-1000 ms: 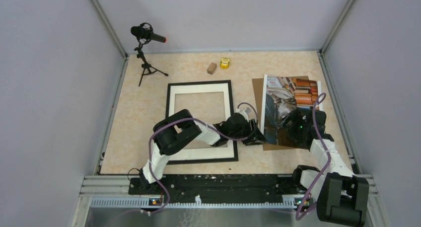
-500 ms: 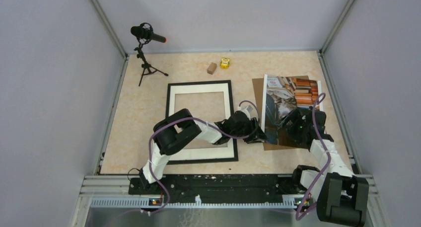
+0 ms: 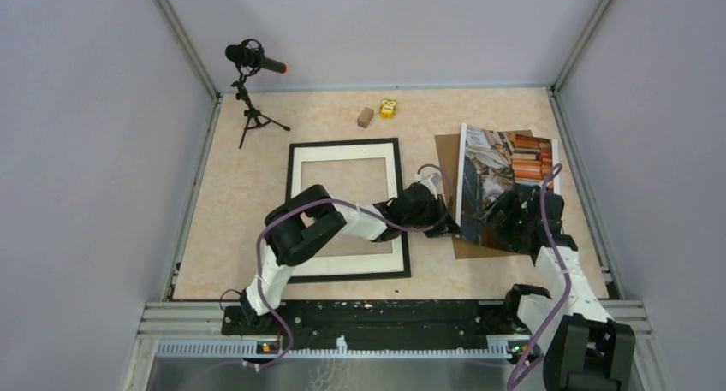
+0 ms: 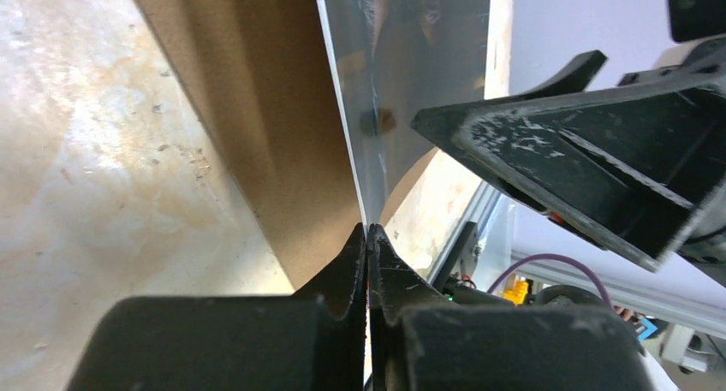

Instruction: Put the photo into the frame

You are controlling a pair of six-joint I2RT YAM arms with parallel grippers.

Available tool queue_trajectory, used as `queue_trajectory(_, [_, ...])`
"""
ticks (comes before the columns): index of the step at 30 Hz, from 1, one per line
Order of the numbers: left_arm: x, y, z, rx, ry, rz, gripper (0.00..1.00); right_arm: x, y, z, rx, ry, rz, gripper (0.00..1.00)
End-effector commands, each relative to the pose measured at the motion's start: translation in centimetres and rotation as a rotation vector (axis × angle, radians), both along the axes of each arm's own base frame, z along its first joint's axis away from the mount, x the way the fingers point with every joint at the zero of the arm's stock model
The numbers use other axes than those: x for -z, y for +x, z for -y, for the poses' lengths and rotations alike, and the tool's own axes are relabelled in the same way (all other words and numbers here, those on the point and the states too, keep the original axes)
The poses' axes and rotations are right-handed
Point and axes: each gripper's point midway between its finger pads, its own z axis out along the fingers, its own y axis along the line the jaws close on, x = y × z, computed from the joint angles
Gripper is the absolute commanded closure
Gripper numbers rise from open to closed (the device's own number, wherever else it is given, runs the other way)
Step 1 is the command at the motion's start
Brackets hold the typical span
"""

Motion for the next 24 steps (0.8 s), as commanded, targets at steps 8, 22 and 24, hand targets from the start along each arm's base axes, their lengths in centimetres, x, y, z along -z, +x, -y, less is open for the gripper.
queue_trajectory(8, [-8.2, 1.4, -3.2, 0.019, 0.094, 0.325, 1.0, -4.3, 0.9, -0.7, -0.045, 0.016, 0.114, 0.1])
queue_trajectory(22, [-12.9, 5.7, -17.0, 0.003, 0.36, 0.389, 1.0, -8.5, 1.0, -1.8, -0.147, -0.007, 0.156, 0.08])
queue_trajectory(24, [-15.9, 6.6, -20.3, -0.059, 0.431, 0.485, 1.0, -8.7, 1.2, -1.8, -0.152, -0.007, 0.158, 0.08])
